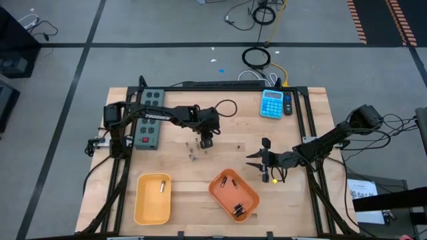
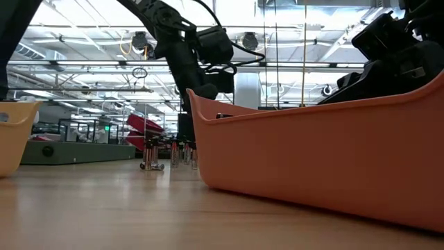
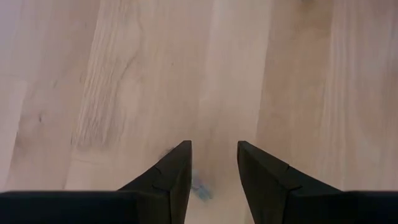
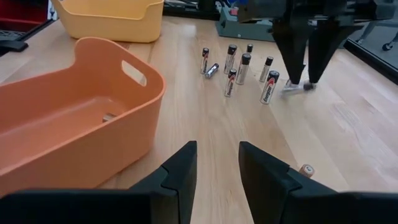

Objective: Sort batteries
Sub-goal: Put the silver battery into the yellow bin

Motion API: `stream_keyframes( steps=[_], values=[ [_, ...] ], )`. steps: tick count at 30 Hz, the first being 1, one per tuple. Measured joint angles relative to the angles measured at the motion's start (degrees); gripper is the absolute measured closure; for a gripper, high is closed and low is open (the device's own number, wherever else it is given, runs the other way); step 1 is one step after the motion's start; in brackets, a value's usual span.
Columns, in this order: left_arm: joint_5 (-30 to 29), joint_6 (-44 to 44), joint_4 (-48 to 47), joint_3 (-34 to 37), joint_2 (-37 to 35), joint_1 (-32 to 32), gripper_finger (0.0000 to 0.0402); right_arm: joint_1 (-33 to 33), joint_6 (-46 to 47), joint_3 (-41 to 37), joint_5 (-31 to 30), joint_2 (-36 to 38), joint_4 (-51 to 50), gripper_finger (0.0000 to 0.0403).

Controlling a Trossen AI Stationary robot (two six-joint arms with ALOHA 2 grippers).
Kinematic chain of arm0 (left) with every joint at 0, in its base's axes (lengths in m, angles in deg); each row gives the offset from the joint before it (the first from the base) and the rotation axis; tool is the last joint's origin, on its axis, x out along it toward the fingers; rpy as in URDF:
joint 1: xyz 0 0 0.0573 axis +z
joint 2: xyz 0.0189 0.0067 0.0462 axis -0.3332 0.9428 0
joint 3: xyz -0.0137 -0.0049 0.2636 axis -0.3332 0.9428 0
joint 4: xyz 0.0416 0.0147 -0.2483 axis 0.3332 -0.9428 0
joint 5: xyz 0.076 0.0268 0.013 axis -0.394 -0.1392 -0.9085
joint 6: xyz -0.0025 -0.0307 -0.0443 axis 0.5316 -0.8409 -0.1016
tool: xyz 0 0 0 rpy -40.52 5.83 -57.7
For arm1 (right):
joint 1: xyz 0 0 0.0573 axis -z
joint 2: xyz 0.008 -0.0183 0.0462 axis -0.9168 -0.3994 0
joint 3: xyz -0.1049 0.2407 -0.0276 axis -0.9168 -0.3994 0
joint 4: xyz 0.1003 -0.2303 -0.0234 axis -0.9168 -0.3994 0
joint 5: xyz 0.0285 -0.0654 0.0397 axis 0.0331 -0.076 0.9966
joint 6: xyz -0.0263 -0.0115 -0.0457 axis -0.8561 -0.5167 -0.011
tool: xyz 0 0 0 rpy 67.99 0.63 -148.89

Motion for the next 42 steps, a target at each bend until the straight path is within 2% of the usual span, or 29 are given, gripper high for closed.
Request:
stream_keyframes(
  steps=[8,12,16,20,24,30,42],
  values=[
    [-2.1,1.3,0.2,-0.1,0.0,-0.1,0.0262,0.0,0.0,0.0,0.0,0.0,-0.7,0.0293],
    [-3.4,-1.6,-5.1,-3.0,-0.1,-0.1,0.0262,0.0,0.0,0.0,0.0,0.0,-0.9,0.0293],
    [-7.6,-2.1,-11.1,-6.4,-0.1,-0.4,0.0262,0.0,0.0,0.0,0.0,0.0,-0.9,0.0293],
    [-6.5,-4.0,-18.6,-8.9,-0.2,-0.5,0.0262,0.0,0.9,0.0,0.0,0.0,-1.1,0.0293],
    [-6.4,-3.1,-23.1,-7.0,-0.2,-0.5,0.0262,0.0,1.8,0.0,0.0,0.0,-2.3,0.0293],
    [-10.0,1.1,-20.6,-4.0,-0.6,-2.6,0.0262,0.0,3.0,0.0,0.0,0.0,-3.3,0.0293],
    [-11.3,-2.1,-19.0,-2.2,-0.7,-2.5,0.0262,-0.3,3.2,0.0,0.1,0.0,-3.2,0.0293]
  ],
)
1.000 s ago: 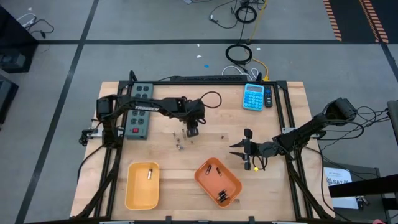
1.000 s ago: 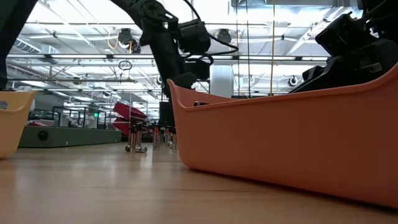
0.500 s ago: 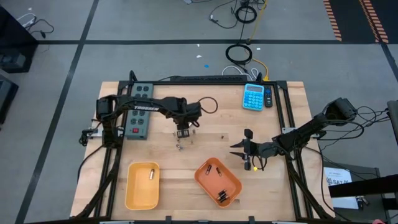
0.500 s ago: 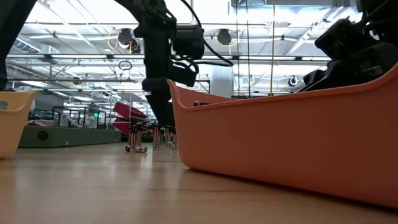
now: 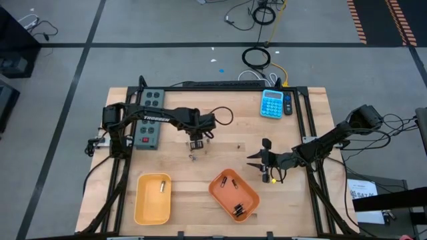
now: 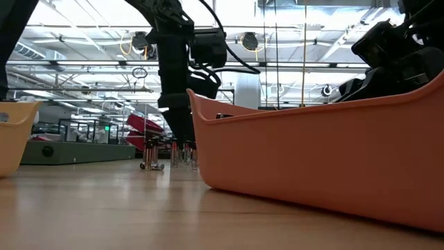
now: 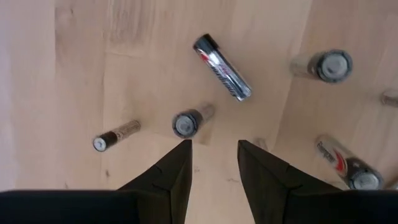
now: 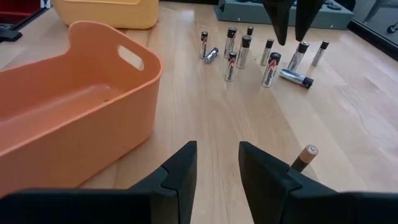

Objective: Sort batteries
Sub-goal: Put the silver battery into the yellow bin

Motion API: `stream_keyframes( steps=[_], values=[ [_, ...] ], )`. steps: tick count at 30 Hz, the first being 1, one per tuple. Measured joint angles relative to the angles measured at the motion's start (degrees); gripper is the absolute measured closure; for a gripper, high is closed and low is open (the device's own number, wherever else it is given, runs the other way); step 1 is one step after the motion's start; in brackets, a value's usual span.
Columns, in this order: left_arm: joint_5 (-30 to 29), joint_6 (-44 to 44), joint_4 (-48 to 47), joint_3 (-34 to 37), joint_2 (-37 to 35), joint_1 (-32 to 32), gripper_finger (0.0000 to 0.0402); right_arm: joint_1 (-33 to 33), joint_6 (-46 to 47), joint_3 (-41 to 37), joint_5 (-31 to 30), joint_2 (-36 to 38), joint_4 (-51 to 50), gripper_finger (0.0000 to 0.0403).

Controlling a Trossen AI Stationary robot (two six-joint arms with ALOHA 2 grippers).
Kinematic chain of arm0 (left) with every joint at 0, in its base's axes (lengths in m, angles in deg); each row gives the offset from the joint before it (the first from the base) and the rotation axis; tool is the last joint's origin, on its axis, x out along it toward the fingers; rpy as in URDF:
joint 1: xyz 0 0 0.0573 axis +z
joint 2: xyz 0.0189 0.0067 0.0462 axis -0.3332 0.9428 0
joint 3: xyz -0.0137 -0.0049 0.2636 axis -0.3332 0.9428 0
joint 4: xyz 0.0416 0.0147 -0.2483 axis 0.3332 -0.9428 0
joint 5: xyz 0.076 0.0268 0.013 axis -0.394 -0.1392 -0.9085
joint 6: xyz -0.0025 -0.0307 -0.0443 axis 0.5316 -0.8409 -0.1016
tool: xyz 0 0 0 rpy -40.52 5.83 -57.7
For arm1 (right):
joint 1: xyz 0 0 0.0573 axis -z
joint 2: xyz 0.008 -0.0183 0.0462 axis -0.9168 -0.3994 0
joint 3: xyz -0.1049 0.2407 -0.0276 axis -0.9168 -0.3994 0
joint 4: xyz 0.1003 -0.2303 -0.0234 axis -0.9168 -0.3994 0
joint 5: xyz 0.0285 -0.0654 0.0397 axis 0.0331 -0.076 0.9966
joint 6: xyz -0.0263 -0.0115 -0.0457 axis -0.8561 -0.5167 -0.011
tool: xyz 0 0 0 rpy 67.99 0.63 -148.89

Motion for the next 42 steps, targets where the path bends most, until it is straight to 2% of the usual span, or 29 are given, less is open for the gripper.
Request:
stream_keyframes(
  steps=[14,24,35,42],
  values=[
    [1.8,-5.9,1.1,0.0,0.0,2.8,0.0263,0.0,0.1,0.0,0.0,0.0,0.0,0.0293],
    [4.3,-6.0,3.7,0.0,0.0,2.8,0.0262,0.0,0.0,0.0,0.0,0.0,0.0,0.0293],
    [4.1,-6.0,4.0,0.0,0.2,2.8,0.0262,0.0,0.0,0.0,0.0,0.0,0.0,0.0293],
    [3.5,-5.4,4.4,0.0,3.1,2.8,0.0262,0.0,0.0,0.0,0.0,0.0,0.0,0.0293]
  ],
)
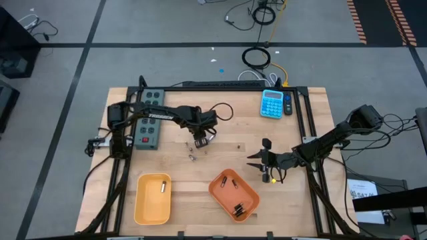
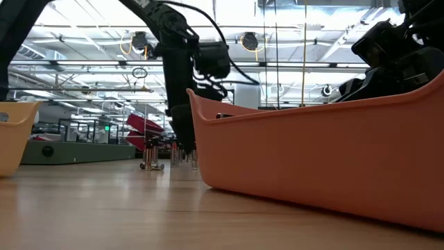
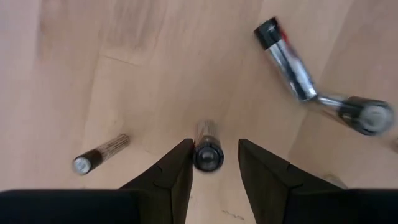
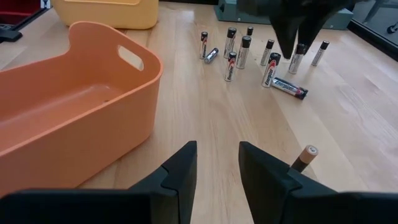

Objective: Sort batteries
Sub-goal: Put the silver battery into the yellow bin

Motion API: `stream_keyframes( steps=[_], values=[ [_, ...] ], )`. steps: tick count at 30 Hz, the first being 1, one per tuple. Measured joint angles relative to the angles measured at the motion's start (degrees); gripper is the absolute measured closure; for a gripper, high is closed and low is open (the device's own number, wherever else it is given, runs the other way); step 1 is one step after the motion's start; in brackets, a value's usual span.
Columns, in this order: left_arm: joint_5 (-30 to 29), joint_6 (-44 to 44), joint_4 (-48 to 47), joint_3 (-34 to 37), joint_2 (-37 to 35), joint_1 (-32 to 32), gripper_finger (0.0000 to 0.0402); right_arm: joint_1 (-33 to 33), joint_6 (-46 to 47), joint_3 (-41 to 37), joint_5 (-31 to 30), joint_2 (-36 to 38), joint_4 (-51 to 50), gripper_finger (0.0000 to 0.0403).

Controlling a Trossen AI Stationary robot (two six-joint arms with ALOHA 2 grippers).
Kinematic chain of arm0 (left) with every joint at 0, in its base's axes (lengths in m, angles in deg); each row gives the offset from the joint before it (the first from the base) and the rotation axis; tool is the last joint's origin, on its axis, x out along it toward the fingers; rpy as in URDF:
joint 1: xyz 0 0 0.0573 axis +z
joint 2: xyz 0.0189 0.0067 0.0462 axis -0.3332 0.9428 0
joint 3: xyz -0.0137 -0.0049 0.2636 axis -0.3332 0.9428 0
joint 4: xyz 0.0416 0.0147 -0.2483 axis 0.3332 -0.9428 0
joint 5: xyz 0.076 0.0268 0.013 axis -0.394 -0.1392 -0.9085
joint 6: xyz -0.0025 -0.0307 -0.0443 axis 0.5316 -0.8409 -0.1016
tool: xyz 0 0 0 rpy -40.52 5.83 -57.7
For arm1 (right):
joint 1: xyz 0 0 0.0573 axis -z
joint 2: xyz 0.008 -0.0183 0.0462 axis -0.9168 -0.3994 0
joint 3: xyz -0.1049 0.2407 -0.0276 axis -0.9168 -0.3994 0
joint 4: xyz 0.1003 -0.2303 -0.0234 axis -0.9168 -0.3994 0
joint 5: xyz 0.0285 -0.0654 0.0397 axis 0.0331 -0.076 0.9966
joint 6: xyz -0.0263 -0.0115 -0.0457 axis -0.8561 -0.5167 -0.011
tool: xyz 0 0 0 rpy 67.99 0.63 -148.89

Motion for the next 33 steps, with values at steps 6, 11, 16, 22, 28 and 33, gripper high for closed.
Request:
stream_keyframes(
  steps=[6,11,16,22,28,33],
  values=[
    [-1.4,1.0,2.1,0.0,1.5,0.1,0.0262,0.0,0.0,0.0,0.0,0.0,0.0,0.0293],
    [-1.4,1.0,2.2,0.0,1.5,0.7,0.0262,0.0,0.0,0.0,0.0,0.0,0.0,0.0293],
    [-1.4,1.0,2.2,0.0,1.5,0.9,0.0279,0.0,-0.2,0.0,0.0,0.0,0.0,0.0294],
    [0.1,1.4,1.8,0.0,1.5,0.9,0.0347,0.0,-0.2,0.0,0.0,0.0,0.0,0.0294],
    [0.3,2.2,0.7,-1.4,0.2,-0.1,0.0347,0.0,-0.5,0.0,0.0,0.0,0.0,0.0294],
    [-1.0,0.1,1.7,-3.1,-9.0,-2.6,0.0347,0.0,-1.4,0.0,-0.6,0.0,0.2,0.0294]
  ],
)
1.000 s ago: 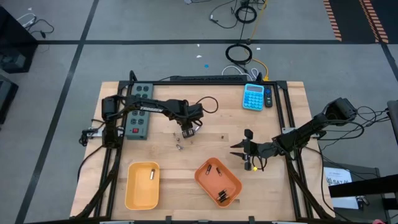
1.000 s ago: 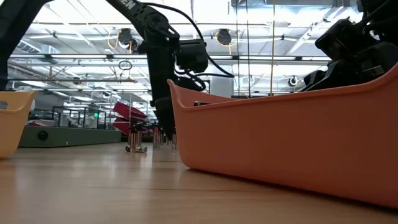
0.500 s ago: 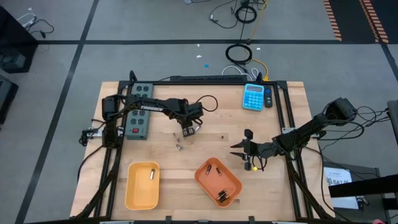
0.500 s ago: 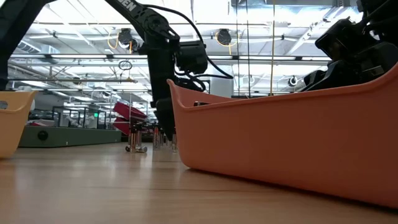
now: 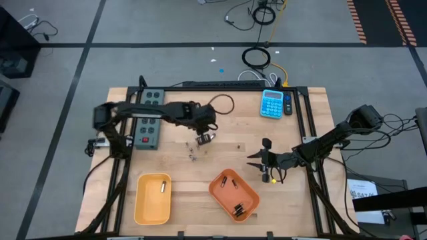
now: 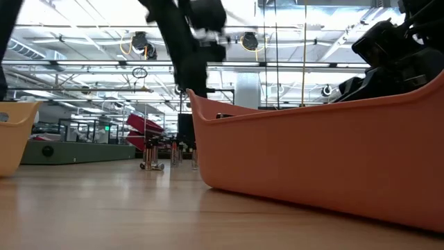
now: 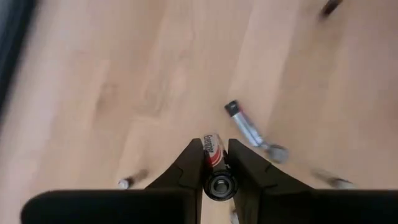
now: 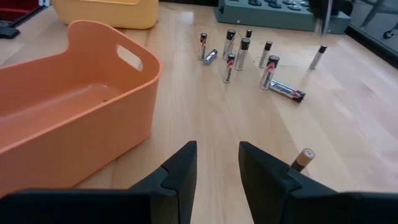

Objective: Sort batteries
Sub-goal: Put the silver battery into the yellow bin

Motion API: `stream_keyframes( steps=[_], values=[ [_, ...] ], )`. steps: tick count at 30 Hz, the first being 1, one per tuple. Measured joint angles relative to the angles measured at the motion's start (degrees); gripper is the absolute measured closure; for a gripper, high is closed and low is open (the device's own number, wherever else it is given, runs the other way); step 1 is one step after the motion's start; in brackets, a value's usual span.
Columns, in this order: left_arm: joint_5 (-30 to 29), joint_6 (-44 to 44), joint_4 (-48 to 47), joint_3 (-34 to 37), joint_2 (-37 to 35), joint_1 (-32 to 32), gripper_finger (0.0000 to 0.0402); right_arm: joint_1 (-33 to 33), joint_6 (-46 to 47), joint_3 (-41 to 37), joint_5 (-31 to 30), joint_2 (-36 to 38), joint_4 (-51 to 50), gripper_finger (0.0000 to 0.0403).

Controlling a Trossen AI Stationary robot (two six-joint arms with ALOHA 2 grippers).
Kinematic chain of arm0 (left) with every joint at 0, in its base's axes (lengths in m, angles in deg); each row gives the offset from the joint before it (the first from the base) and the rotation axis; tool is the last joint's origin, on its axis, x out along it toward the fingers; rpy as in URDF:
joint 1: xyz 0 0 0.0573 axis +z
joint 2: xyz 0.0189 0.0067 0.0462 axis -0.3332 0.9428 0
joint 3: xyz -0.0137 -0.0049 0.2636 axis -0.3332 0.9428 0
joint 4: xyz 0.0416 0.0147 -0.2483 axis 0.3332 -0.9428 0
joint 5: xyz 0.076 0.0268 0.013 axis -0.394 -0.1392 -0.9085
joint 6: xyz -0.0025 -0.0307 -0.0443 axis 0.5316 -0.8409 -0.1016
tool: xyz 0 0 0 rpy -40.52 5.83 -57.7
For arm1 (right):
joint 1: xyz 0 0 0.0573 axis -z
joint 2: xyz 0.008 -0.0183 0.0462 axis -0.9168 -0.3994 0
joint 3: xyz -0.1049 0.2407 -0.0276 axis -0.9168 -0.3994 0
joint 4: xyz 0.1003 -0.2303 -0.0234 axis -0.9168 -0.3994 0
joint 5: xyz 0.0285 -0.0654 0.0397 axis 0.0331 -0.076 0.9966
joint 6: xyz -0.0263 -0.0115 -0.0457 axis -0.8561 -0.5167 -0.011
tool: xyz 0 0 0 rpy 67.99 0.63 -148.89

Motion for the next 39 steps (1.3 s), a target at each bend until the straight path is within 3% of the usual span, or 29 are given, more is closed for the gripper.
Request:
stream_keyframes(
  steps=[2,6,11,19,30,39],
  values=[
    [1.7,-2.1,-1.2,0.0,-4.4,-1.4,0.0347,0.0,-0.4,0.0,-0.8,0.0,0.0,0.0294],
    [14.9,-13.7,-10.0,0.9,-12.2,-5.3,0.0347,0.5,-1.1,0.0,-0.9,0.0,0.1,0.0294],
    [15.1,-28.2,-21.8,7.2,-17.6,-16.6,0.0347,0.8,-1.3,0.0,-0.9,0.0,0.3,0.0294],
    [22.2,-50.4,-11.9,19.9,-20.1,-32.2,0.0347,0.8,-1.0,0.0,-0.8,0.0,1.7,0.0294],
    [21.0,-61.2,-9.9,25.5,-20.1,-37.6,0.0346,0.8,-0.9,0.0,-0.6,0.0,3.0,0.0294],
    [13.3,-62.2,-10.2,29.3,-20.1,-37.0,0.0325,0.8,-0.4,0.0,-0.6,0.0,2.9,0.0294]
  ],
)
